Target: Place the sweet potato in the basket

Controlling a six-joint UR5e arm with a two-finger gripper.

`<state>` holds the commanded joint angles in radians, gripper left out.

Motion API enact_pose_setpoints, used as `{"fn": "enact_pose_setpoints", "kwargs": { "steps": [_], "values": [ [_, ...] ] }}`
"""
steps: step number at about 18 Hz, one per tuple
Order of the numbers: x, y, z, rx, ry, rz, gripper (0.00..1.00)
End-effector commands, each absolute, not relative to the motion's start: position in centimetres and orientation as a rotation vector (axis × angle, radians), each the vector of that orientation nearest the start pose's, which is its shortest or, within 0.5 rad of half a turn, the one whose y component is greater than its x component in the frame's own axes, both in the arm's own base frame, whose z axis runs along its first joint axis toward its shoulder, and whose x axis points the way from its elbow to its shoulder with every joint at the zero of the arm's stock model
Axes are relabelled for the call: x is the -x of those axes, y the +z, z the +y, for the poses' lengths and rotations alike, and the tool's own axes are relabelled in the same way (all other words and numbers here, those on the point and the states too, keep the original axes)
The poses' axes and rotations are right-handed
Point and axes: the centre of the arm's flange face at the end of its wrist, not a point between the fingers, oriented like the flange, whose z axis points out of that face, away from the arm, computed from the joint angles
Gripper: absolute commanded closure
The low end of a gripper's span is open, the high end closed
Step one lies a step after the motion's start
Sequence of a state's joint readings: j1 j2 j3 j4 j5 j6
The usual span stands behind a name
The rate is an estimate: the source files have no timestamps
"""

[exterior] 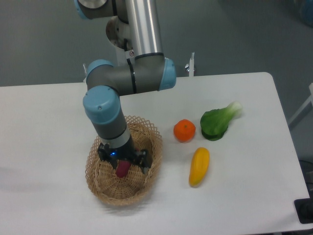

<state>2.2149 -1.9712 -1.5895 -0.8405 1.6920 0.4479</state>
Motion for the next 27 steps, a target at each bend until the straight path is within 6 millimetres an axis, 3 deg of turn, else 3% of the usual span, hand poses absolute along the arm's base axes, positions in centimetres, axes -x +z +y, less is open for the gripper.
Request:
{"fn": "enact_pose_setpoints", "kwargs": {
  "steps": [3, 6, 9, 15, 17, 21, 27],
  "values": [
    [33.1, 35.8, 57.9, 2.852, 0.431, -0.381, 0.00],
    [36.7, 38.2, 54.9, 2.889, 0.448, -0.363, 0.00],
    [40.0, 40.1, 51.0, 2.977, 0.428, -0.245, 0.00],
    [44.8, 44.2, 45.9, 3.065, 0.427, 0.081, 0.00],
    [46.1, 45.5, 44.0, 3.087, 0.417, 0.199, 0.00],
    [47.8, 46.3, 41.3, 3.101, 0.370, 0.333, 0.00],
    [47.8, 46.3, 41.2, 3.102, 0.371, 0.354, 0.00]
  ]
}}
